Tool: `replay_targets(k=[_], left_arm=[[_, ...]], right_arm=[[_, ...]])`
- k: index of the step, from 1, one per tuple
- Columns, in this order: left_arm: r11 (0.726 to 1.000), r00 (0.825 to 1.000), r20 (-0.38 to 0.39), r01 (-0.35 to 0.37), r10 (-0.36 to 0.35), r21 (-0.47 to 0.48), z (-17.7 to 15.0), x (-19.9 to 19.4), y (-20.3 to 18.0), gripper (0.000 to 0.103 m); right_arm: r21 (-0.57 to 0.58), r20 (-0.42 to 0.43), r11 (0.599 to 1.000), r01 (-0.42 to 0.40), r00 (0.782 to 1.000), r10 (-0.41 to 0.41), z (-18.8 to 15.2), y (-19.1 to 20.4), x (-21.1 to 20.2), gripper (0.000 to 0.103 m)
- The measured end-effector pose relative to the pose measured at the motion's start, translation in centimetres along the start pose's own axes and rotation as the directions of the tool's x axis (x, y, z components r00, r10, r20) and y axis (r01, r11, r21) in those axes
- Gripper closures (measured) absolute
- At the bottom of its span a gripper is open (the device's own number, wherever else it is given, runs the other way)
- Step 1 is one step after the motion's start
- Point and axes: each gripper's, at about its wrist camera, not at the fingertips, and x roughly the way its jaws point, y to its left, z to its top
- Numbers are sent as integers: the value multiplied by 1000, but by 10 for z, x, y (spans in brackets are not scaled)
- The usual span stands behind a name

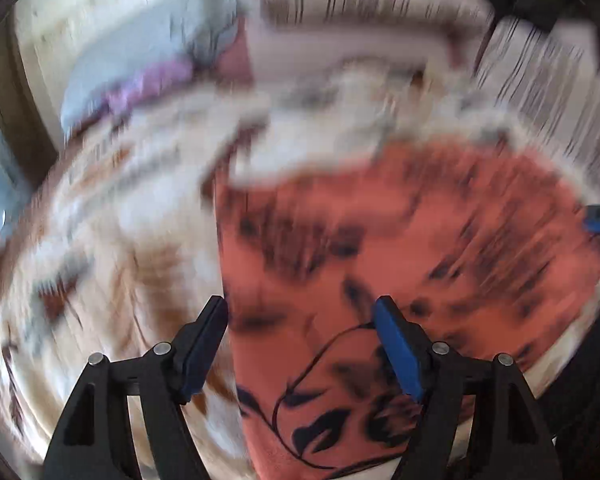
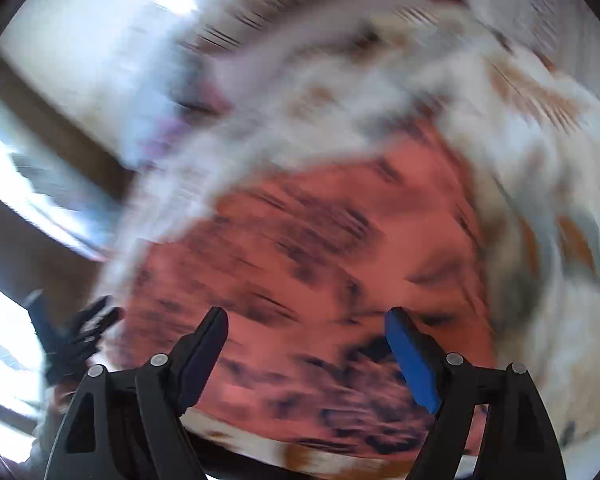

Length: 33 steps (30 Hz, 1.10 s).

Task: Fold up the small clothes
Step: 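Release the blouse and smooth the folded stack with both tools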

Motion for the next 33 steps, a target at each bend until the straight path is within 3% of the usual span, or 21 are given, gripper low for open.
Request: replay_targets(k=[2,4,7,9,12,16,17,18,19,20,23,25,26,27,28,29,30,31,32,33], left_arm=[[997,999,42,25,-22,-79,-4,-4,11,26],[995,997,72,-1,8,-102,4,-23,16,26],[996,979,201,15,3,-89,23,-53,16,25],[994,973,230,42,-18,-97,32,-55,15,22],[995,985,171,49,-34,-81,35,-32,3,21],[997,997,70,29,-24,-68,21,5,-15,22],[998,997,71,23,-19,-66,16,9,-17,21],[997,996,89,21,-15,-70,13,9,-17,21],[997,995,96,21,-14,-71,13,8,-17,20],[997,996,88,23,-17,-68,14,8,-16,20],[999,996,90,3,1,-54,21,-3,-14,20],[998,989,151,13,-3,-65,25,-17,-12,20],[997,986,165,28,-16,-70,28,-21,-12,20],[997,984,175,43,-30,-71,30,-23,-13,20],[996,983,180,51,-38,-67,31,-25,-16,20],[997,984,176,45,-34,-56,32,-23,-19,20],[998,987,158,33,-25,-45,31,-17,-21,20],[999,995,99,19,-16,-35,29,-1,-24,19],[1000,1000,14,4,-3,-24,25,20,-25,16],[999,999,47,12,-9,-48,21,24,-21,13]], right_arm=[[32,74,999,-38,997,36,-12,-13,-9,32],[49,49,999,-4,999,1,-9,-10,-23,32],[33,141,999,1,990,-5,12,-9,-51,31],[53,162,999,-6,987,-2,37,-16,-53,30],[56,181,998,33,983,-42,80,-24,-36,30],[26,97,993,112,989,-114,116,-32,5,33],[7,56,991,133,989,-133,118,-32,15,48],[-18,15,987,162,987,-162,116,-33,25,74],[-49,-5,980,193,981,-193,115,-30,30,81],[-80,-1,976,204,979,-205,113,-25,30,97],[-93,115,965,246,965,-235,106,-9,-4,97],[-49,77,962,270,961,-266,103,-24,2,97],[-20,27,961,276,961,-275,102,-38,16,96],[15,5,969,245,970,-245,99,-51,26,89],[56,38,977,208,977,-210,98,-59,24,83],[92,56,979,182,981,-188,97,-63,20,68],[127,63,979,159,984,-168,97,-65,15,36],[140,71,980,141,986,-152,96,-64,9,18],[142,103,981,133,984,-148,94,-62,0,9],[140,125,980,144,979,-162,92,-58,-11,9]])
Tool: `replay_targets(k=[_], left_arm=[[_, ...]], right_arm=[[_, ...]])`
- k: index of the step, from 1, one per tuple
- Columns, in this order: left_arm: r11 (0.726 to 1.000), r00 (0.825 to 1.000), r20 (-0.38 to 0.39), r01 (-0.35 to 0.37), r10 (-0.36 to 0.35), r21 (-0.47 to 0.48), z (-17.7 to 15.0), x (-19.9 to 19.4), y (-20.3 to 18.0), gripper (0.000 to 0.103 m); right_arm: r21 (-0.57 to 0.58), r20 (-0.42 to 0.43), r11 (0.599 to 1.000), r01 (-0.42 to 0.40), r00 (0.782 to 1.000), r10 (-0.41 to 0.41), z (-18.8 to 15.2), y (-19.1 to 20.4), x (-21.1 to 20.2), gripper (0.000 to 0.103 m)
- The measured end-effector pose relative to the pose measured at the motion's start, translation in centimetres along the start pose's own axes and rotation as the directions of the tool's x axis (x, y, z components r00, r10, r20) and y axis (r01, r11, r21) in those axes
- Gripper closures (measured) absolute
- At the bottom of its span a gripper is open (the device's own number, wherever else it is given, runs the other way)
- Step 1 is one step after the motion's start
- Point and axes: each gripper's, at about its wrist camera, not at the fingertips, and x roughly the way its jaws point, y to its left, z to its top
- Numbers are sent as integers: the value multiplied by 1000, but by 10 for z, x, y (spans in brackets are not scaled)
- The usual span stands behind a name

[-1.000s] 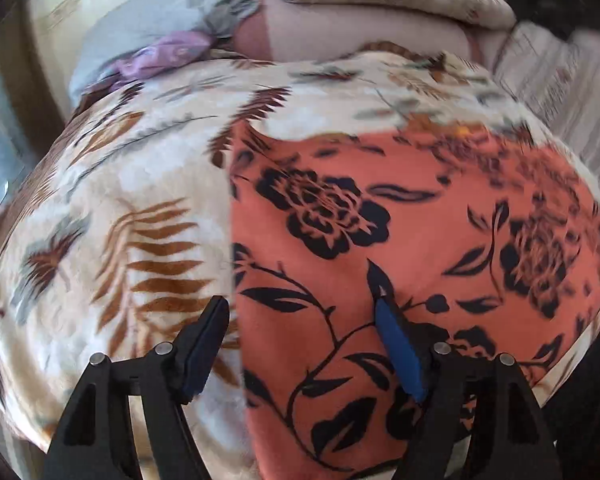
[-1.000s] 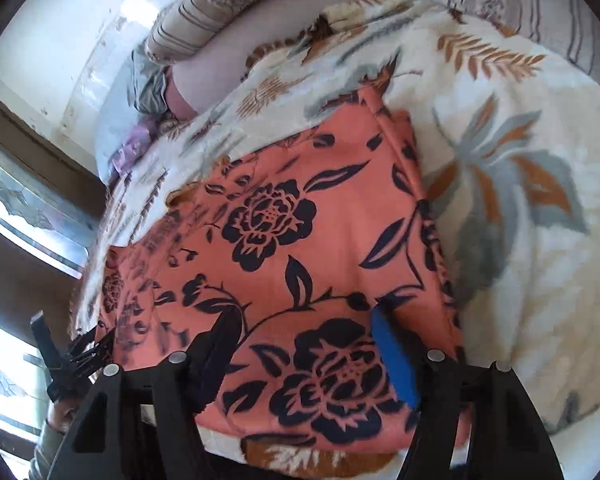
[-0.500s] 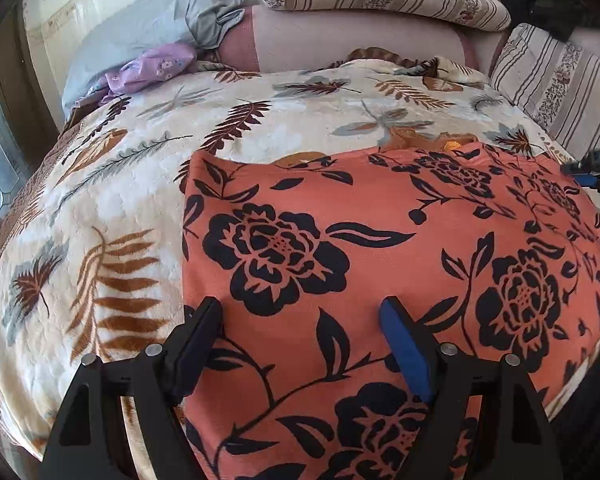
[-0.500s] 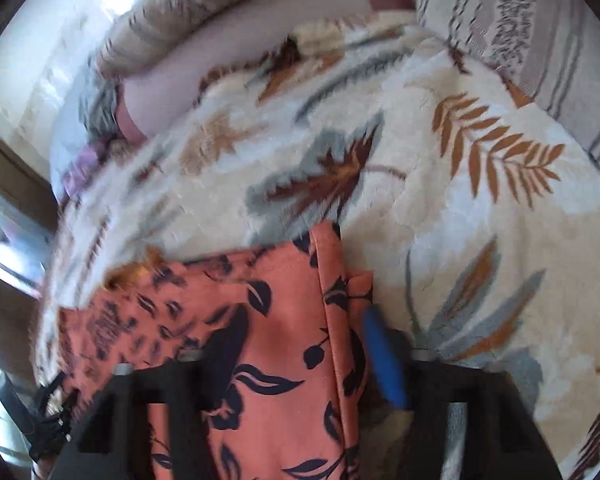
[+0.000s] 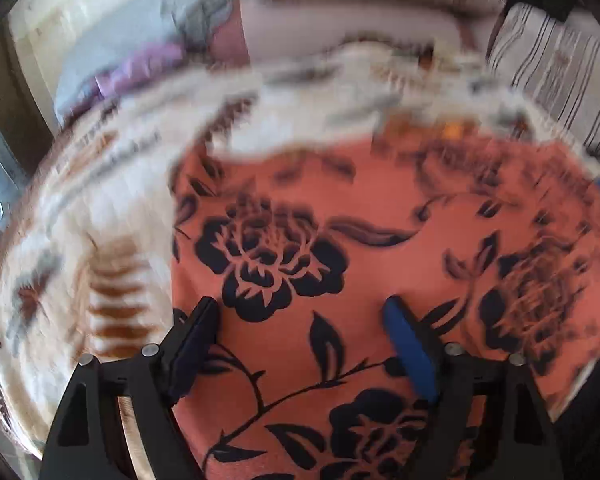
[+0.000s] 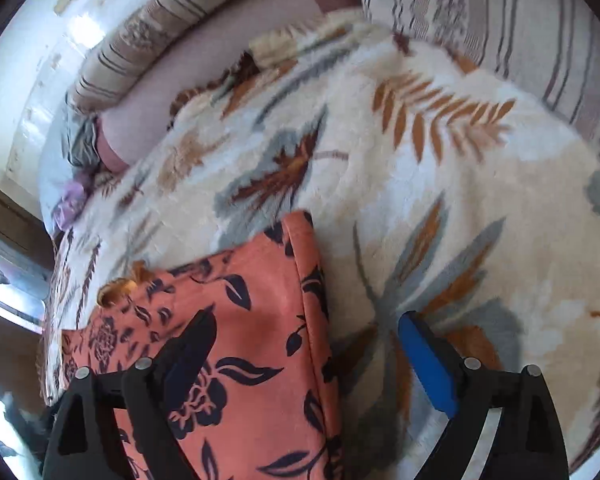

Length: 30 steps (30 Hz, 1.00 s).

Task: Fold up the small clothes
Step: 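Release the blouse and smooth the folded stack with both tools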

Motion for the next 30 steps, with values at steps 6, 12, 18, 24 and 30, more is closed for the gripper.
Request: replay_targets(k=[6,12,18,24,30], left_arm=[[998,993,120,28,-20,-65,9,-58,2,12],[999,998,-48,-26,28,36,-20,-21,-5,9],[997,995,95,-16,23,-72,-16,-66,14,9],[988,974,188,139,-125,-63,24,-83,-26,9],[957,950,180,275,-256,-89,43,-67,-73,9]], right_arm=[[-35,73,964,-265,961,267,-30,30,-84,9],[91,-130,926,-367,917,377,-88,5,-32,11],[322,92,861,-393,918,385,-131,-49,-78,14],[518,107,744,-423,894,434,-180,-58,-50,13],[555,201,703,-445,892,405,-168,-57,-36,20]])
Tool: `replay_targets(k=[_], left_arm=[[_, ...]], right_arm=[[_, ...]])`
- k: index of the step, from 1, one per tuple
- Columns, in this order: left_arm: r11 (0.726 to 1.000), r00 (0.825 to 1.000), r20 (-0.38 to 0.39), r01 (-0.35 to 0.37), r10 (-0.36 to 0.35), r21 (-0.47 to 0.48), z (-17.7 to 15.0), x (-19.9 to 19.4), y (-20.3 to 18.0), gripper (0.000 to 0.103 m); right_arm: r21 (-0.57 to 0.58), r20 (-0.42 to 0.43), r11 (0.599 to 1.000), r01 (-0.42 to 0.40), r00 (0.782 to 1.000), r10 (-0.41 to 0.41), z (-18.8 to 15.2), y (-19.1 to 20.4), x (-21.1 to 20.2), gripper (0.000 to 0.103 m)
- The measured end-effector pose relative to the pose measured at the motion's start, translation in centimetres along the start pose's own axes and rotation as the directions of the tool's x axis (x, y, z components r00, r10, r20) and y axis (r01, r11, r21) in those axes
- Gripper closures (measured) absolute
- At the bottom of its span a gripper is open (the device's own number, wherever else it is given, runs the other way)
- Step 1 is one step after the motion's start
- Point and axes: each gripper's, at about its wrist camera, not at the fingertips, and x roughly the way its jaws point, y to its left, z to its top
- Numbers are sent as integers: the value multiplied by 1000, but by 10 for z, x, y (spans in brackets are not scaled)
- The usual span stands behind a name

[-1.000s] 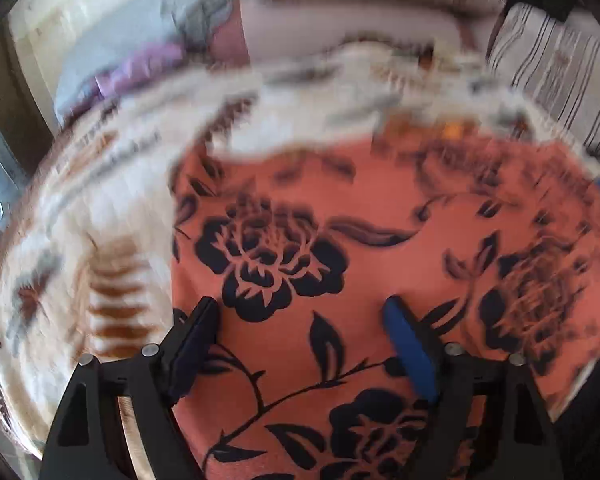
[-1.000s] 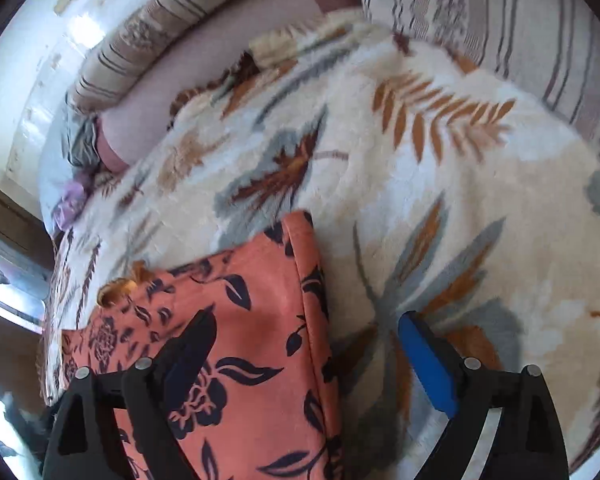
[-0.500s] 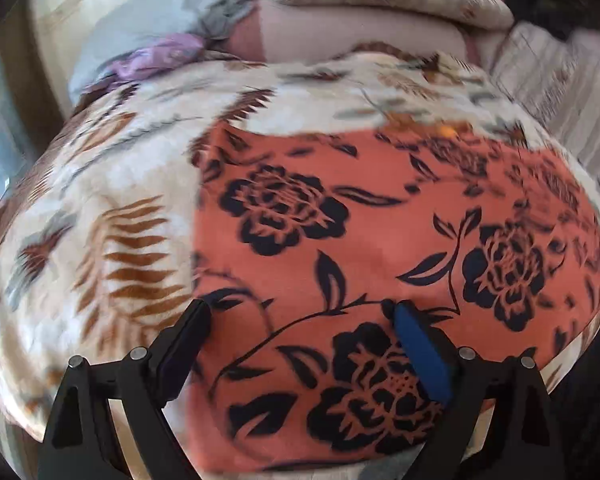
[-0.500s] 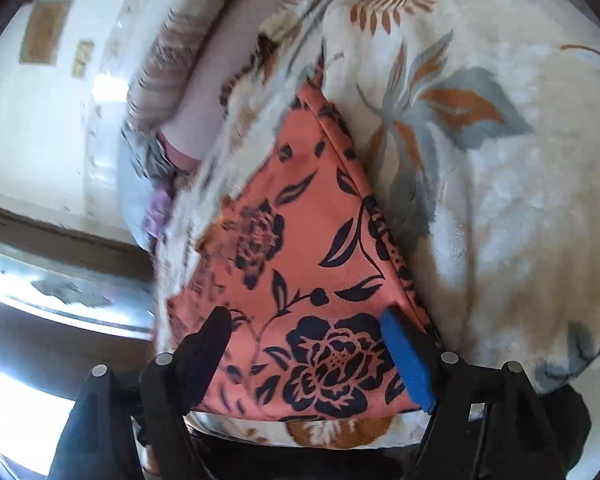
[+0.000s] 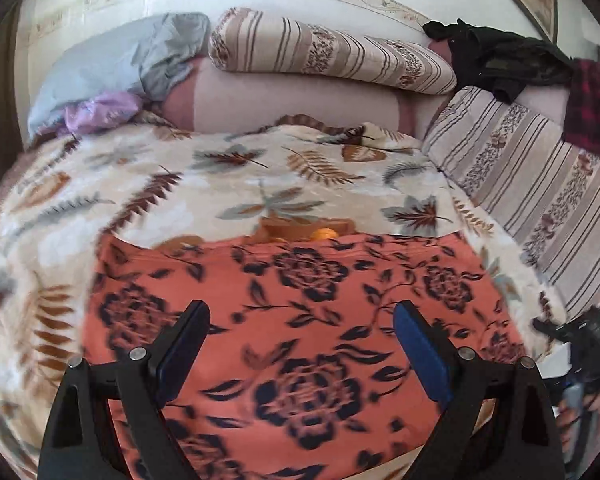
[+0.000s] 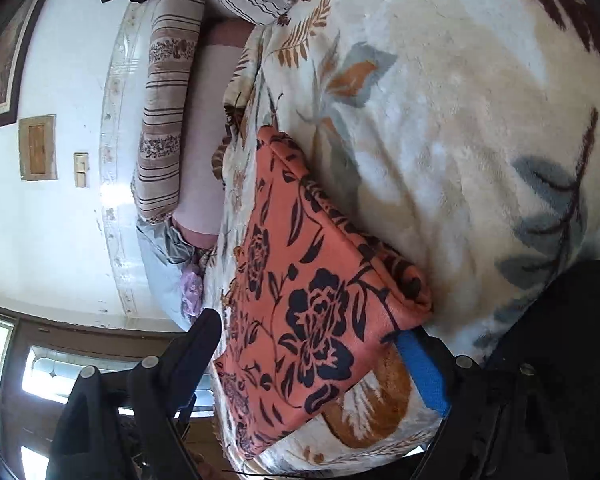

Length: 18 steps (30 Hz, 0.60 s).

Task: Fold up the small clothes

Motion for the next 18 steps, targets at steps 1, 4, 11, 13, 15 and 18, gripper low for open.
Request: replay_targets(k=[1,4,11,13,15,18], left_arm=[[1000,1000,-26,6,-6,-17,-3,11,-2,9],[995,963,-250,-96,98,21,-24,64,-7,9],[971,976,-112,-165,186,176,-4,39,-52,9],[962,968,-129,-188,216,199,-8,49,-58,9],[956,912,-321,-188,254,224,-29,90,-50,9],[975,934,-287,-181,211,131,-29,87,-40,5]], right_arm=[[9,1,1000,20,1000,-20,2,-3,2,28],[-61,-11,991,122,992,-123,2,-2,2,88],[-357,95,903,240,971,-221,-11,55,-11,94],[-350,77,894,281,959,-271,-11,40,-1,94],[-241,12,942,234,971,-238,-2,1,12,94],[-271,9,933,238,969,-245,2,9,4,92]])
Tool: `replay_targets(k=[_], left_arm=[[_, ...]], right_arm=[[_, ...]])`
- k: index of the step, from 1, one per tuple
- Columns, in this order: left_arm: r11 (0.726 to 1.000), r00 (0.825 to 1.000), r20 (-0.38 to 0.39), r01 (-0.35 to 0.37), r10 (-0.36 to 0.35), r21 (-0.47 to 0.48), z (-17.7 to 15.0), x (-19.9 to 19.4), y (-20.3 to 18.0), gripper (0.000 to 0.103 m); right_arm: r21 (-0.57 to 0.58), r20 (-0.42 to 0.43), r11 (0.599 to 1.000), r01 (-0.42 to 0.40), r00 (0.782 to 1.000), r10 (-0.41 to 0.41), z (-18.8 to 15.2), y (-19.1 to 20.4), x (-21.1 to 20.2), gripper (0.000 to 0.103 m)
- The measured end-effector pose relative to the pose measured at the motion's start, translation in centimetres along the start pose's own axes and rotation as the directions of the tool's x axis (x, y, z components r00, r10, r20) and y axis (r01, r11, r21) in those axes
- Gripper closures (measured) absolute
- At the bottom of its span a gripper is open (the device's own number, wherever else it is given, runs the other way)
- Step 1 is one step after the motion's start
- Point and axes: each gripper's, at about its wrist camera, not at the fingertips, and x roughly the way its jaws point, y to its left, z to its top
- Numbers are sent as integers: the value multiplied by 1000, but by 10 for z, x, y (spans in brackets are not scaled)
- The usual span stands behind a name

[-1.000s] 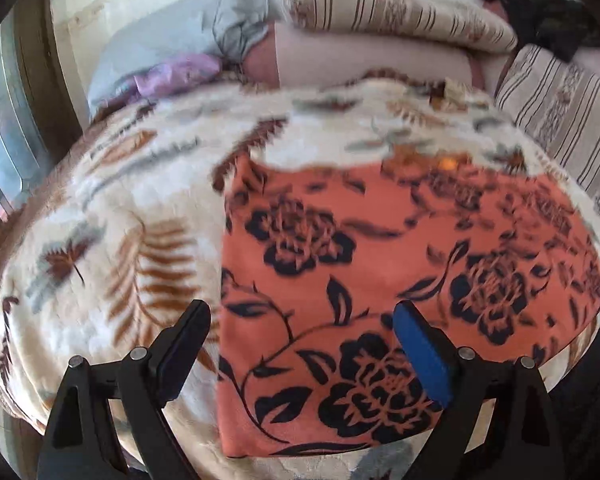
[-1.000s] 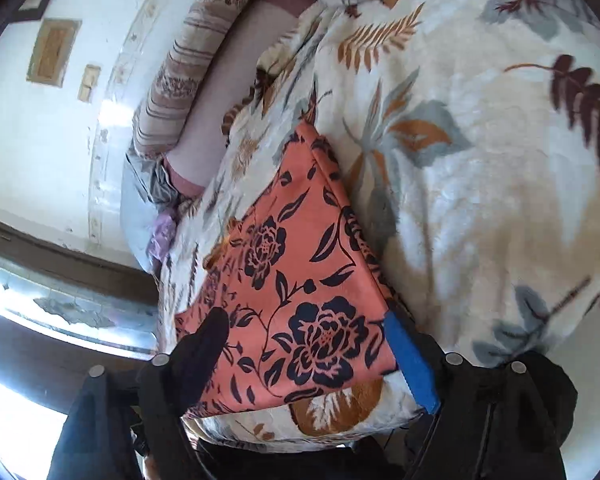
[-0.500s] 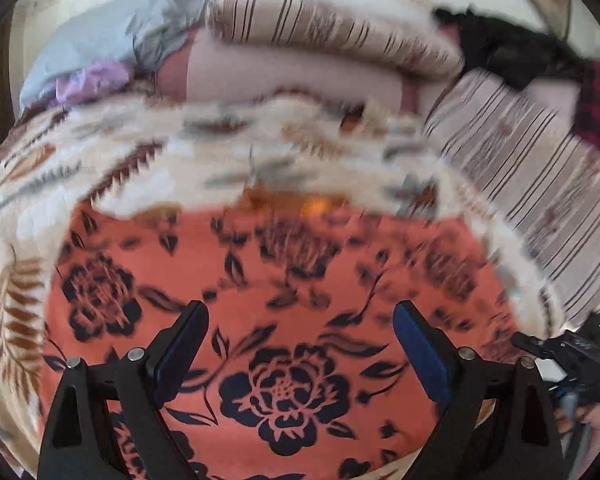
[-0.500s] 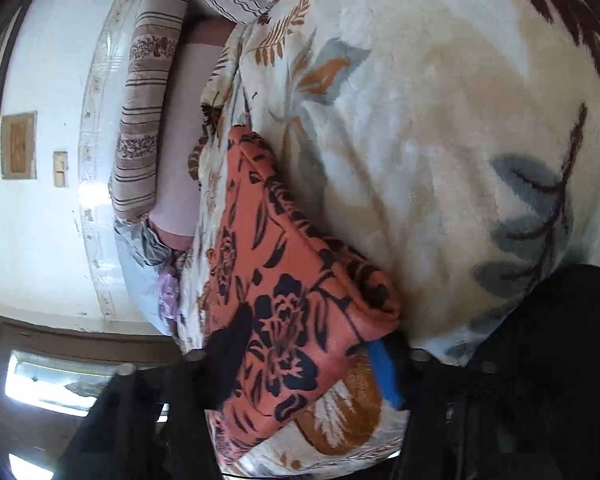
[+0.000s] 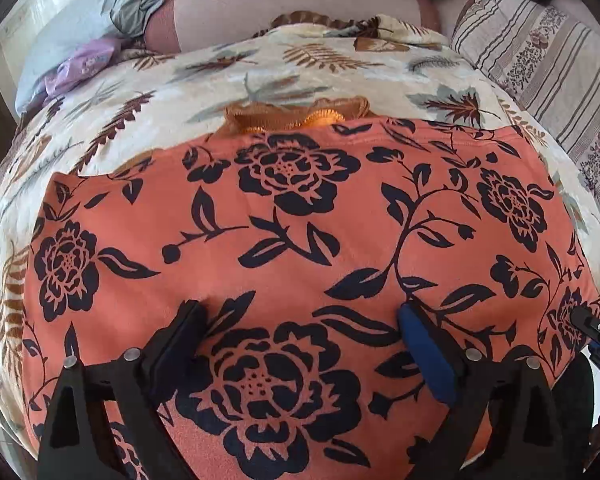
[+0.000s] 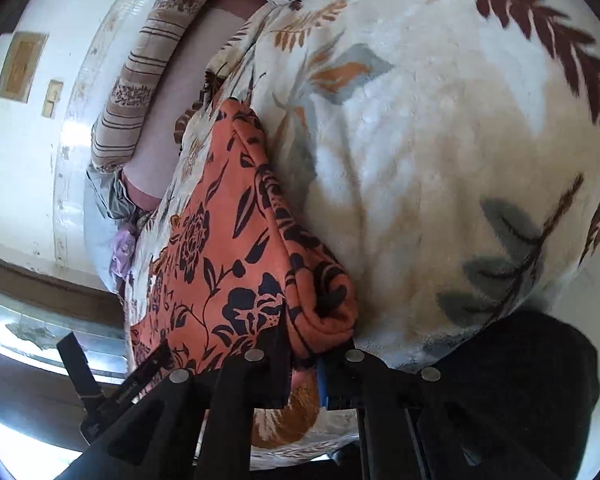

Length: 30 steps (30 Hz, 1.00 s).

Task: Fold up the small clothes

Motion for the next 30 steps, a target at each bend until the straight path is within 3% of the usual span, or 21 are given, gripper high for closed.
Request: replay_targets(k=[5,16,19,21,23,24,26,27,30], left_arm=[[1000,1000,4,-5,5,15,1,1,-2,2],[1000,1000,2,5,-5,26,0,8,1,1],[1000,1000,-10,8,-8,-5,7,-3,1,4],[997,995,69,73,-71,-27,11,-25,2,4],[998,988,139,65,-66,12,11,-38,-2,4],[998,989,141,37,-43,44,9,-34,-5,4],[997,1000,-5,0,0,74,-1,3,-6,2],[999,999,25,35,-36,24,-6,6,2,1],[999,999,48,22,-24,44,-5,1,-1,0]], right_arm=[[21,1,999,-37,999,37,-2,-14,2,94],[20,-10,999,-28,1000,28,-1,-21,-9,94],[35,-45,997,-63,997,65,1,-16,-14,88],[46,-48,996,-72,996,74,5,-18,-24,84],[47,-14,998,-49,999,50,9,-22,-39,71],[46,25,998,-34,999,33,13,-25,-48,69],[24,91,998,-59,994,57,25,-23,-60,69],[7,90,998,-65,994,64,34,-18,-60,69],[-114,50,986,-124,990,130,68,12,-43,69]])
